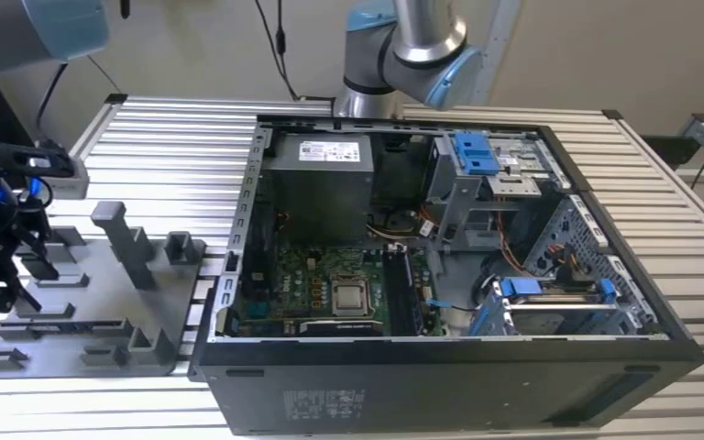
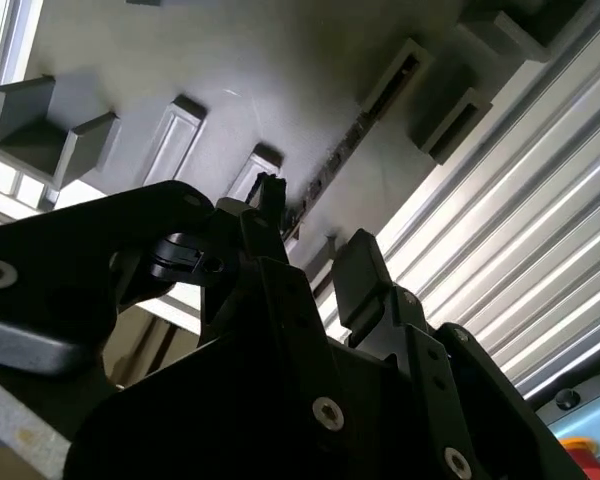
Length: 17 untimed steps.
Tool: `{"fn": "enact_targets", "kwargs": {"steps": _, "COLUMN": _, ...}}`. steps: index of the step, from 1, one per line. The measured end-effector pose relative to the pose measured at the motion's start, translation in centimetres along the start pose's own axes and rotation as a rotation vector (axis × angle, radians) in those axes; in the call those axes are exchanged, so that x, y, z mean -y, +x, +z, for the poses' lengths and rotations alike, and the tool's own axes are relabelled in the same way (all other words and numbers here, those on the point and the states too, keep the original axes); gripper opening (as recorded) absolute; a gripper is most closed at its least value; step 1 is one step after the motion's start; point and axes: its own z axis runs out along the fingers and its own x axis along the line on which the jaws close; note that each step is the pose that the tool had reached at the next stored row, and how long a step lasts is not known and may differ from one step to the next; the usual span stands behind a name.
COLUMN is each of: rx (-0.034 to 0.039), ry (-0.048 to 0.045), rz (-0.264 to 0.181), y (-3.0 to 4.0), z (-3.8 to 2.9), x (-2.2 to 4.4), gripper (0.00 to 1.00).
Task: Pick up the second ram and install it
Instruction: 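Pick up the second ram and move it above second insertion slot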
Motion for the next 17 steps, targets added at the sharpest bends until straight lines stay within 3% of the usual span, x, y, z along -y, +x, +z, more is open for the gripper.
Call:
{"fn": "enact_targets", "kwargs": {"steps": 6, "rx": 0.0000, "ry": -0.0001, "rz": 0.000, "y": 0.04, "z": 0.95, "x": -0.04, "gripper": 0.48}}
{"fn": "enact_targets", "kwargs": {"steps": 12, "rx": 0.0002, "ry": -0.0006, "rz": 0.000, "y": 0.05, "z": 1.19, "x": -0.17, "gripper": 0.48}}
{"fn": "enact_targets", "kwargs": {"steps": 17, "rx": -0.0025, "ry": -0.0009, "rz": 0.000, "y": 0.08, "z": 2.01, "x": -0.21, "gripper": 0.48}}
